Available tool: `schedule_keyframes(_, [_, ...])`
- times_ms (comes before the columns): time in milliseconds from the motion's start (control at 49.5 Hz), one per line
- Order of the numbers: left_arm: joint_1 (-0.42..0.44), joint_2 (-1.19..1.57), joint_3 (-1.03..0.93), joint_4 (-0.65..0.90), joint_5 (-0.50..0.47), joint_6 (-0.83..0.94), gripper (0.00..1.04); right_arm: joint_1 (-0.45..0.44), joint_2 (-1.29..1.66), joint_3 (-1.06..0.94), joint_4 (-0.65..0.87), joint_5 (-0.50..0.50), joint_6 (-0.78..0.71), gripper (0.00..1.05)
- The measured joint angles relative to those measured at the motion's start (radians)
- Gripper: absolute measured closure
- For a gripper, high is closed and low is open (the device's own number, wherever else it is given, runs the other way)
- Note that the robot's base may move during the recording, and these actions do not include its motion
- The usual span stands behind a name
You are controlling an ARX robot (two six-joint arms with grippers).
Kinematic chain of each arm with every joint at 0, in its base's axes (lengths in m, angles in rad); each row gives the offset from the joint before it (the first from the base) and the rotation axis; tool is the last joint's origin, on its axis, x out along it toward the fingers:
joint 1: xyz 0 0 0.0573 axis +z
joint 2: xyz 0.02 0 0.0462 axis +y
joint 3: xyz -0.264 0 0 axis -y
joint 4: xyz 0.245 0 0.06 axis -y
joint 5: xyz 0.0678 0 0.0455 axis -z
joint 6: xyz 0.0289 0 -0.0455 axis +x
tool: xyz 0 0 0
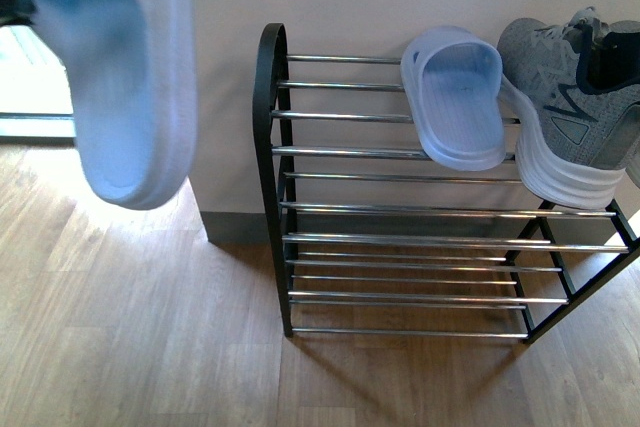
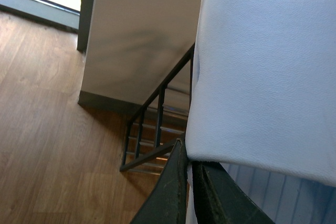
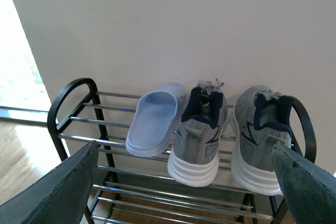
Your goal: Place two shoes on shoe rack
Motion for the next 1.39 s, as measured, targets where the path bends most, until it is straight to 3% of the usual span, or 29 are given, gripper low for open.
schedule_keyframes(262, [-0.054, 0.322, 0.219, 0.019, 0.045, 0.001, 1.03, 0.0, 0.0, 0.0, 0.0, 0.0, 0.0, 0.09])
schedule_keyframes(545, [-0.06, 0.453, 0.351, -0.016, 0.085, 0.002, 1.03, 0.0, 0.0, 0.0, 0.0, 0.0, 0.0, 0.09])
schedule_keyframes(828, [-0.138, 0.621, 0.558, -0.075, 0.118, 0.004, 1.03, 0.0, 0.0, 0.0, 0.0, 0.0, 0.0, 0.09])
schedule_keyframes(1393, [-0.157, 0.817, 0.749, -0.148, 0.104, 0.022, 1.03, 0.0, 0.0, 0.0, 0.0, 0.0, 0.0, 0.09])
